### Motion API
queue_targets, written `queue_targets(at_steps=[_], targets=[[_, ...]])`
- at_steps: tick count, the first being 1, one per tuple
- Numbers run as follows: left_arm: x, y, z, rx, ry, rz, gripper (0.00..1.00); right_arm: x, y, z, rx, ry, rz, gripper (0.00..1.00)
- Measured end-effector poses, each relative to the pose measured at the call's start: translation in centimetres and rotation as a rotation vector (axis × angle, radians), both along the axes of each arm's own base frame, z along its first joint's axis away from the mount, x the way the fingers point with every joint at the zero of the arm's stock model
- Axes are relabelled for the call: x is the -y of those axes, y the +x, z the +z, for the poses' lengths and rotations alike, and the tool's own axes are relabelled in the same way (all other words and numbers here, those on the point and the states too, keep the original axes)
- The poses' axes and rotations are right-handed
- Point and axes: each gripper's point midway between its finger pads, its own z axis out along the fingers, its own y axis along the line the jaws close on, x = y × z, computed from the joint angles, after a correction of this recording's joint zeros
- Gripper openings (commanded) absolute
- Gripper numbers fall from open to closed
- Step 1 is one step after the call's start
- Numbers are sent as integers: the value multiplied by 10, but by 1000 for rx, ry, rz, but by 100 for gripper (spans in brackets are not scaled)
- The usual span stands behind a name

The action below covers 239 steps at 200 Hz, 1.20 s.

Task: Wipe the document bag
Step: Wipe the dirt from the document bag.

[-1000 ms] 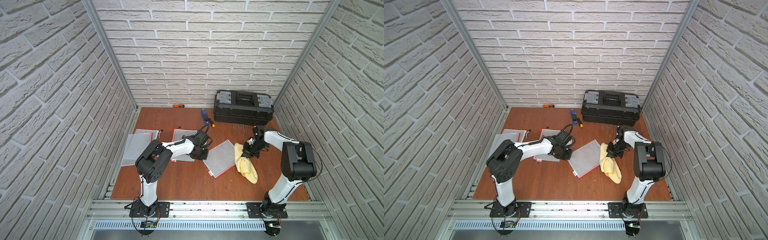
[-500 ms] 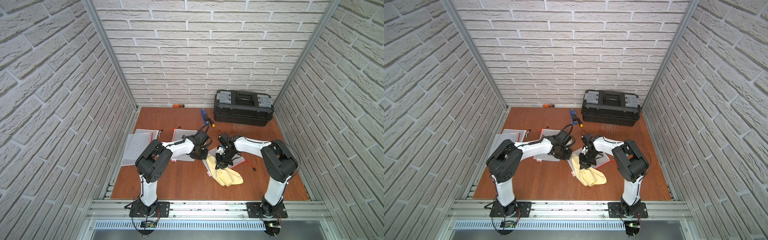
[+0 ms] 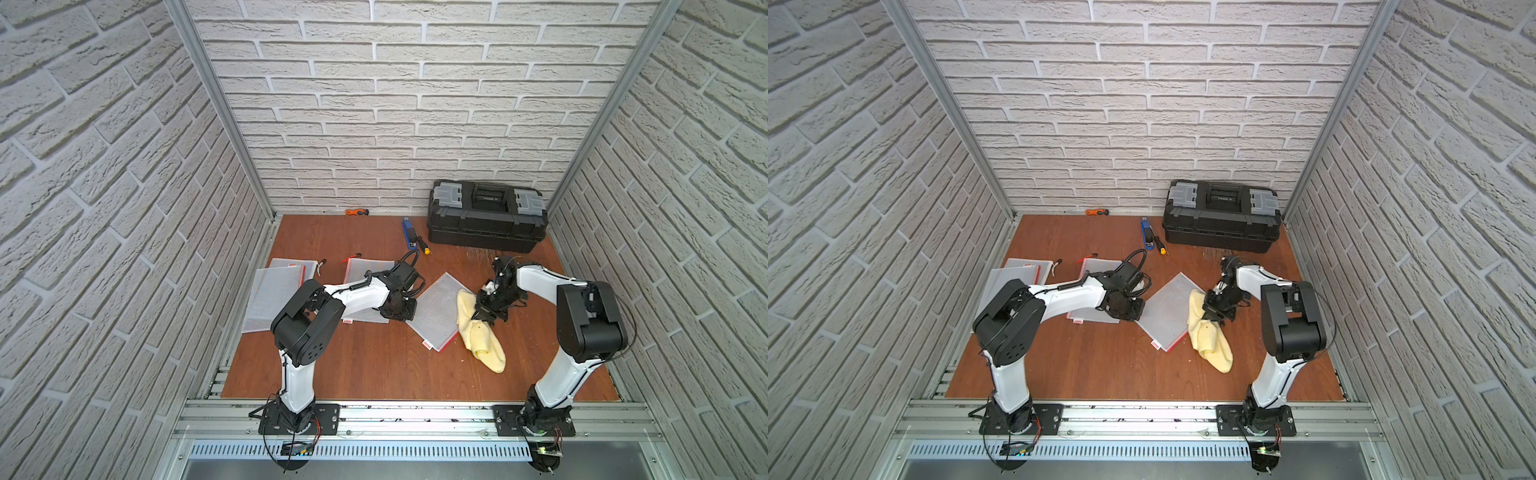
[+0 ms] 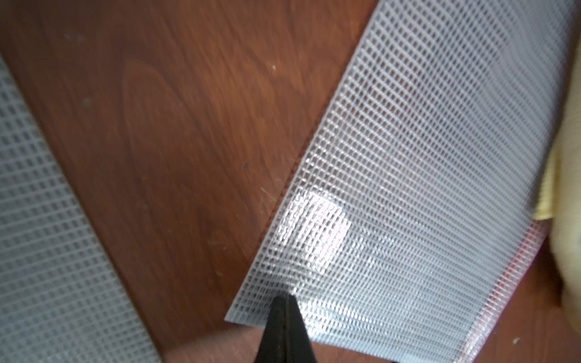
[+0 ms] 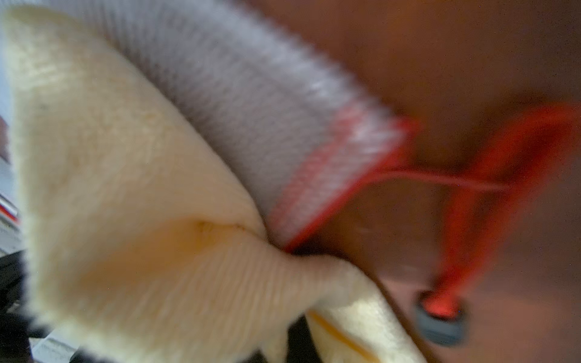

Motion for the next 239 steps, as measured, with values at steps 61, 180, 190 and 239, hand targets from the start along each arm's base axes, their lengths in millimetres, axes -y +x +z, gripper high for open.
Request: queue_targets(at_steps=[61,180,190,239], targets=[[0,0,0,-1,2,0,0,-35,-10,4,-1,-12,129,2],[-2,0,0,0,22,-14,0,-59,42,-4,39,81,78,2],[-2,0,0,0,20,-14,0,-36,51,-2,51,77,27,2],[-2,0,0,0,21,-14,0,41,62,4,66,19,-113,2]])
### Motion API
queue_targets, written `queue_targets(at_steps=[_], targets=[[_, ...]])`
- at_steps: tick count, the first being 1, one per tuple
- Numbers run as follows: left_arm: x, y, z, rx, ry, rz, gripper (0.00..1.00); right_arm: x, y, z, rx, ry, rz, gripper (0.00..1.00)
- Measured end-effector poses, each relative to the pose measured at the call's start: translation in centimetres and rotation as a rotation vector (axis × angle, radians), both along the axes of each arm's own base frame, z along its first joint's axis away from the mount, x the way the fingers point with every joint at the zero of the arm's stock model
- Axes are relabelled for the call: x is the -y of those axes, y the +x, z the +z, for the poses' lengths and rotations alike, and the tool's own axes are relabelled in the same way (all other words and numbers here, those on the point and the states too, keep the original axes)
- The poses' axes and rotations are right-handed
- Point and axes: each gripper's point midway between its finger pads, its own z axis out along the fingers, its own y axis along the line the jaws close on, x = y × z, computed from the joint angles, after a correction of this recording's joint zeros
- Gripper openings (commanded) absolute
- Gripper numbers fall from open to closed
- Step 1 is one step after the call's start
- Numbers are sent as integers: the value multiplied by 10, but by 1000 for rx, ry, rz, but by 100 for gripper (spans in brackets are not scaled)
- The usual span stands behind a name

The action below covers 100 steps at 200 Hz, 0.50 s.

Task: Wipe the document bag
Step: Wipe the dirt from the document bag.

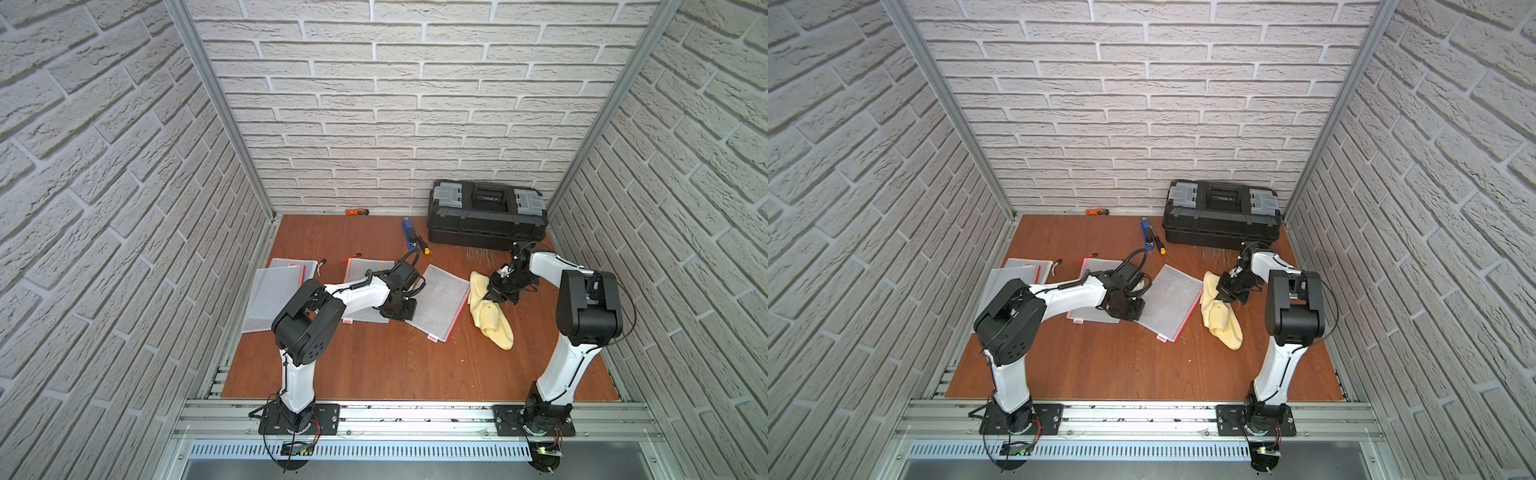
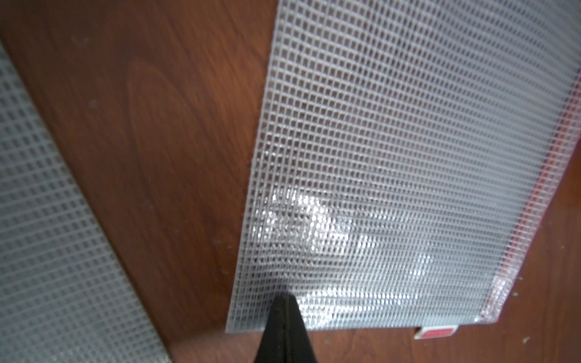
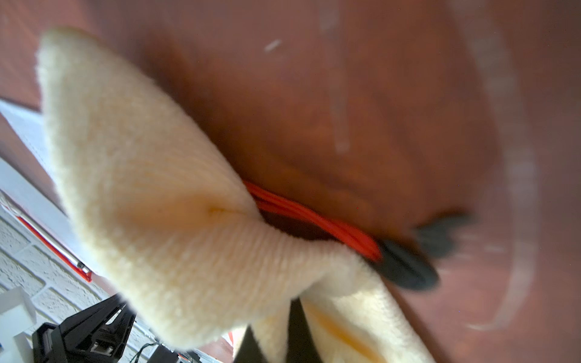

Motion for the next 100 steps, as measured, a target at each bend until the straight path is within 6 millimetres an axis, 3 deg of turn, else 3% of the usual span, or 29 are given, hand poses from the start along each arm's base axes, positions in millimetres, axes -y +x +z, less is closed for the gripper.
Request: queue_targets(at_steps=[28,40,54,62,70,100], targets=[[-3,0,0,8,20,-4,3,5,-5,23,40,-2,-4,2],[-8,0,3,23,70,-17,20,4,-6,46,97,-6,-1,2],[-12,4,13,59,127,-32,55,5,-7,78,183,-18,-5,2],[-9,7,24,86,137,-48,67,5,-9,98,236,-21,-8,2],[-1,11,39,120,130,-64,72,7,-12,115,282,-24,-17,2],[39,18,107,266,51,-143,75,31,-27,158,390,-42,-114,2]])
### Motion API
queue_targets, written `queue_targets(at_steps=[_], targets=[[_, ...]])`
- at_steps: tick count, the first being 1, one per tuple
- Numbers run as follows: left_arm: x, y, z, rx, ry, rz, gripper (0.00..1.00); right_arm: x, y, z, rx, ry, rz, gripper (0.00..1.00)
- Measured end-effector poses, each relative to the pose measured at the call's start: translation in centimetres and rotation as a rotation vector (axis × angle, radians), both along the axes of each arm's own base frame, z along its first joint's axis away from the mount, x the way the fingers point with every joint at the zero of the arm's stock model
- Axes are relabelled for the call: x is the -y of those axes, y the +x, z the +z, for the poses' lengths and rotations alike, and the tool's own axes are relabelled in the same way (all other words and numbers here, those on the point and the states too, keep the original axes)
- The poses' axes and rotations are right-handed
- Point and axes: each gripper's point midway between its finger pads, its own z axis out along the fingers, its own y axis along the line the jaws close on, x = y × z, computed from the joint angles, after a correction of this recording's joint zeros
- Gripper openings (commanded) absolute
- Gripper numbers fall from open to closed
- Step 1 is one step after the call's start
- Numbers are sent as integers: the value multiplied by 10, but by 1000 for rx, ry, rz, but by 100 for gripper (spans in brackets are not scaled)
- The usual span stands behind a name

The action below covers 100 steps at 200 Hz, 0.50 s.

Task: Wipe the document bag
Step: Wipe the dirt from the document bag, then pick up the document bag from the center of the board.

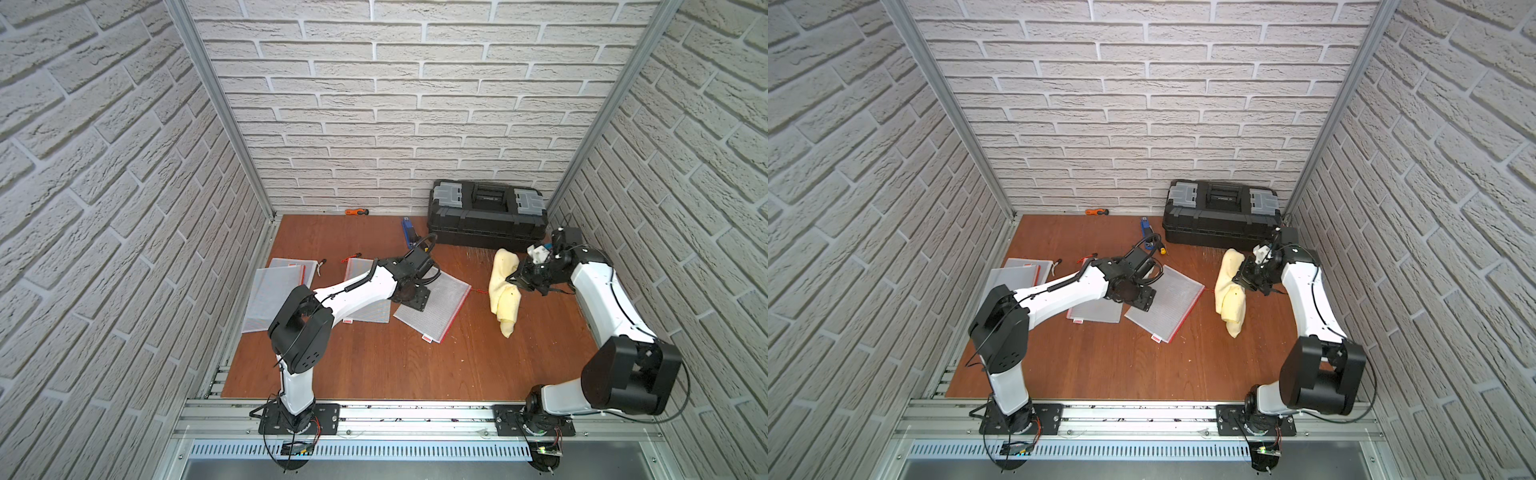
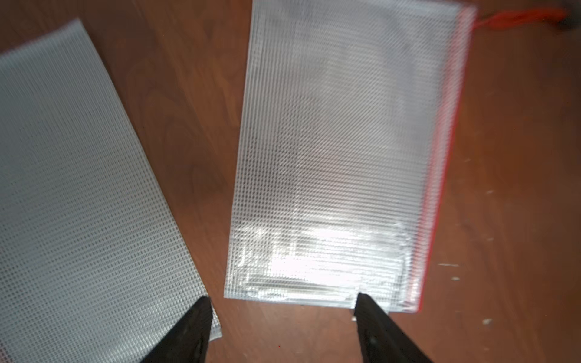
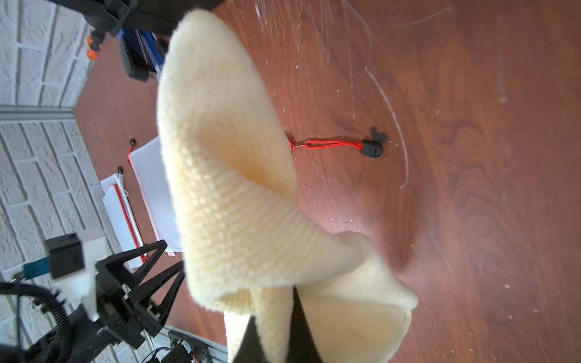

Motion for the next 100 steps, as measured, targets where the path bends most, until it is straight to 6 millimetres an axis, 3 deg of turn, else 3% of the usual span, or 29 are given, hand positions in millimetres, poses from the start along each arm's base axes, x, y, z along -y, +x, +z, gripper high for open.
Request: queue_targets(at_steps=[22,47,71,100], targets=[[36,-6,42,72,-43,-83,75,26,-11,17,47,-8,-103,2],[75,-12,52,92,-33,-147,75,46,-23,30,85,-14,-190,2],[100,-20,17,43,32,-179,74,50,-28,38,112,-9,-211,2],[104,-29,-37,-51,130,-175,71,53,-34,39,107,1,-223,2]])
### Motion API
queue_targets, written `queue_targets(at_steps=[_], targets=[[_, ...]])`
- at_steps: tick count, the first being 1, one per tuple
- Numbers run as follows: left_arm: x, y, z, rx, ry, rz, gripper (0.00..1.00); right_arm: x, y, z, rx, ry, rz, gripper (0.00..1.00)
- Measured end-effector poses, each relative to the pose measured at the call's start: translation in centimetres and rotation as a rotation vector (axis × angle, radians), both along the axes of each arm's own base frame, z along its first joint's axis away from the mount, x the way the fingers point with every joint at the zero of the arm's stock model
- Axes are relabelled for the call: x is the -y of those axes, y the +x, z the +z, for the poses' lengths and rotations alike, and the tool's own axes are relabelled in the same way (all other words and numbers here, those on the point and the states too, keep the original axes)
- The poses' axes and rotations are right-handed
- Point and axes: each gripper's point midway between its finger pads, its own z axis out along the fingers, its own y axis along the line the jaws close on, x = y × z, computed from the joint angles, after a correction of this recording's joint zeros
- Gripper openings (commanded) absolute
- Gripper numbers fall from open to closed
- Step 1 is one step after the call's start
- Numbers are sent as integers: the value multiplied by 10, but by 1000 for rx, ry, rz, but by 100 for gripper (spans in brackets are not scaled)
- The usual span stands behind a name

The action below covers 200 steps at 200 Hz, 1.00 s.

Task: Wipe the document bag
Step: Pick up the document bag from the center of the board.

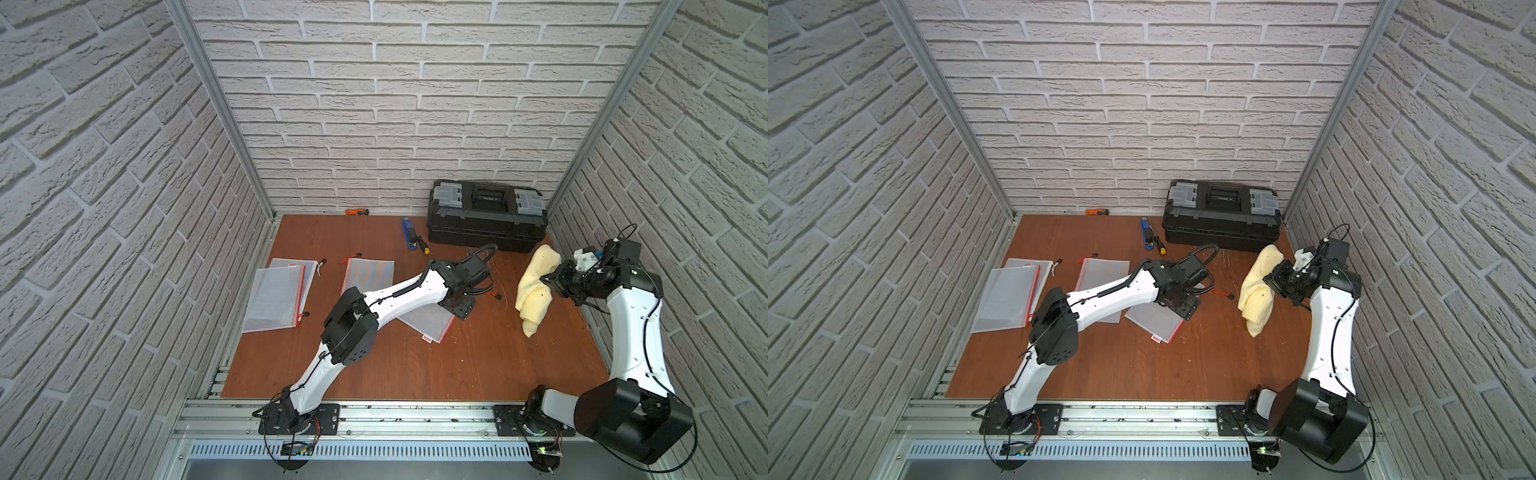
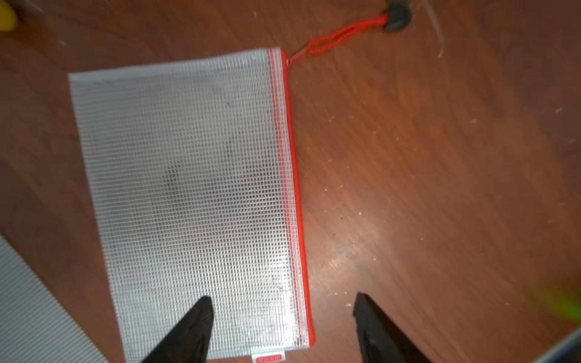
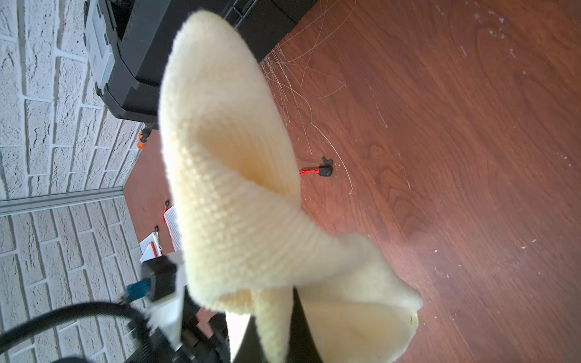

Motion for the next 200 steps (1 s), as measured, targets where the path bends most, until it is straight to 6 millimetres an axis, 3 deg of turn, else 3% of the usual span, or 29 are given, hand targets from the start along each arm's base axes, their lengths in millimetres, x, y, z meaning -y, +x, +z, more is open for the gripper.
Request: queue_targets(at_steps=[25,79,137,174,200], targets=[[4,-4,-20,-40,35,4,71,2,-3,0,-3,8,-2,2],[18,-6,-25,-53,10,27,62,-7,-7,5,22,44,17,2],[13,-9,-65,-91,82,36,57,-13,-8,10,40,60,33,2],[13,-9,-65,-78,85,49,51,-15,-10,6,33,72,36,2],[13,-9,-66,-70,89,52,39,-16,-11,5,32,72,39,2]])
